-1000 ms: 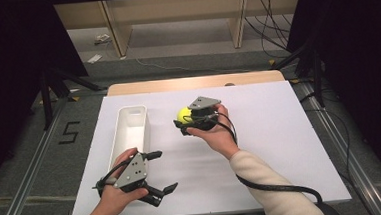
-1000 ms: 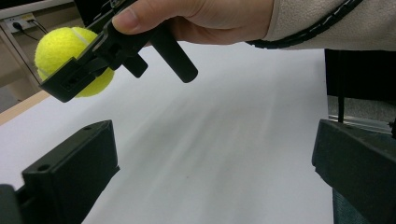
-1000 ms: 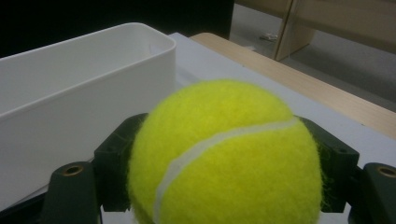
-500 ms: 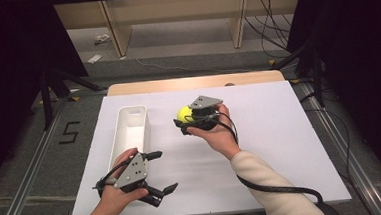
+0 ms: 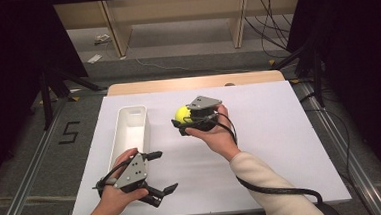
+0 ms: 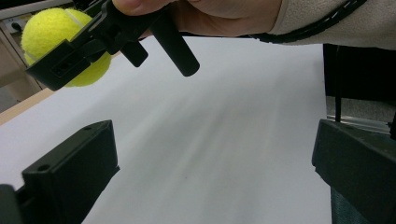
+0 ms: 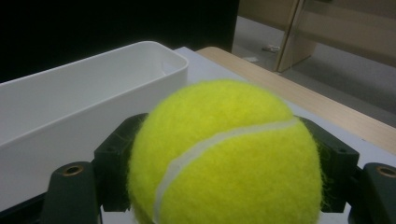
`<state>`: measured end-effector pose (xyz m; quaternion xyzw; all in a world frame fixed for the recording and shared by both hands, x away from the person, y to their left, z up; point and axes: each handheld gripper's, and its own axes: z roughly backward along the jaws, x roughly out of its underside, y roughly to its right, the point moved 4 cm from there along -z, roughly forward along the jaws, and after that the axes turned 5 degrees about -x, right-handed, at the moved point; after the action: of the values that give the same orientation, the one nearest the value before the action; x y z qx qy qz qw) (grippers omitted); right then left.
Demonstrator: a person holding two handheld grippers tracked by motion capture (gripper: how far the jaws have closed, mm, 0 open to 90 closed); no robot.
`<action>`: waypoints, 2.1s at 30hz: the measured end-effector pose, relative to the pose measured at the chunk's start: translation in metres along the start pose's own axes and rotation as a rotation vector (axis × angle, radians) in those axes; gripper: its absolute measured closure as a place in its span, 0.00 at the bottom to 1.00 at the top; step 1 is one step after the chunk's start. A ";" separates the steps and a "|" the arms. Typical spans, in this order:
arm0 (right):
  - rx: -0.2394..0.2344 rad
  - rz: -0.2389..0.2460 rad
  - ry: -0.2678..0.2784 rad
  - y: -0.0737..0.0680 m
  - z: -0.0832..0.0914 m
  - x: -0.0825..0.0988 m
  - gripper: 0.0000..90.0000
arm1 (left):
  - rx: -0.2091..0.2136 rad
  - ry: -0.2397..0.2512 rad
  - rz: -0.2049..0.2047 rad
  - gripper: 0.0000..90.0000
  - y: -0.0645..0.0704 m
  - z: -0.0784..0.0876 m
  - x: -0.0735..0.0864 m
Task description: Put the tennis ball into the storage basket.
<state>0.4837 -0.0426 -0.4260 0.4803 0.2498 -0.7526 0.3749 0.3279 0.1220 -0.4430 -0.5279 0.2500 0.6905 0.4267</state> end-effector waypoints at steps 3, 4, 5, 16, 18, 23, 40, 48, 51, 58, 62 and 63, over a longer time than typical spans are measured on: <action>0.004 -0.001 0.007 0.000 0.001 -0.001 0.29 | 0.000 -0.001 -0.001 0.00 0.000 0.000 0.000; 0.004 -0.002 0.008 0.000 0.001 -0.001 0.29 | 0.000 -0.001 -0.001 0.00 0.000 0.000 0.000; 0.004 -0.002 0.008 0.000 0.001 -0.001 0.29 | 0.000 -0.001 -0.001 0.00 0.000 0.000 0.000; -0.006 0.004 0.020 -0.005 0.004 -0.007 0.29 | 0.001 0.000 -0.001 0.00 0.001 0.000 0.000; -0.006 0.005 0.023 -0.005 0.005 -0.008 0.29 | 0.002 -0.001 0.000 0.00 0.001 0.000 0.000; -0.012 0.008 0.028 -0.008 0.005 -0.010 0.29 | 0.002 0.000 -0.001 0.00 0.001 0.000 0.000; -0.035 0.026 0.046 -0.019 0.006 -0.016 0.29 | 0.003 -0.002 -0.003 0.00 0.001 0.000 0.000; -0.042 0.028 0.044 -0.022 0.005 -0.017 0.29 | 0.003 -0.001 -0.003 0.00 0.001 0.000 0.000; -0.045 0.029 0.045 -0.023 0.005 -0.017 0.29 | 0.003 -0.002 -0.004 0.00 0.001 0.000 0.000; -0.054 0.027 0.043 -0.026 0.004 -0.017 0.29 | 0.004 0.000 -0.005 0.00 0.001 0.000 0.000; -0.059 0.029 0.044 -0.028 0.004 -0.017 0.29 | 0.005 0.000 -0.006 0.00 0.001 0.000 0.000; -0.060 0.030 0.044 -0.029 0.004 -0.018 0.29 | 0.005 0.000 -0.006 0.00 0.001 0.000 0.000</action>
<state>0.4627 -0.0229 -0.4078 0.4891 0.2732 -0.7283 0.3947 0.3269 0.1211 -0.4433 -0.5274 0.2501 0.6887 0.4302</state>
